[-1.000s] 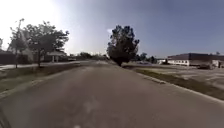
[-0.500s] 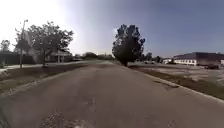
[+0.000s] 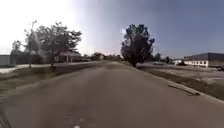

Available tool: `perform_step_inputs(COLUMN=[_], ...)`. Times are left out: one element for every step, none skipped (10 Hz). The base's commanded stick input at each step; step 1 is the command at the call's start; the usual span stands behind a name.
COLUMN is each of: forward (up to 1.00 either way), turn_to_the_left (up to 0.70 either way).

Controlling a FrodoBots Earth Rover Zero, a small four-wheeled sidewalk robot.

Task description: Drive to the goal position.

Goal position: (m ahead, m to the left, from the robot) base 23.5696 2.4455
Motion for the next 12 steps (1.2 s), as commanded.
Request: perform_step_inputs(forward=[1.0,1.0,1.0,1.0,1.0,1.0,1.0,1.0,1.0,1.0,1.0,1.0], turn_to_the_left=[-0.08,-0.1,-0.09,-0.09,-0.08,-0.08,-0.08,-0.08,-0.08,-0.08,-0.08,-0.08])
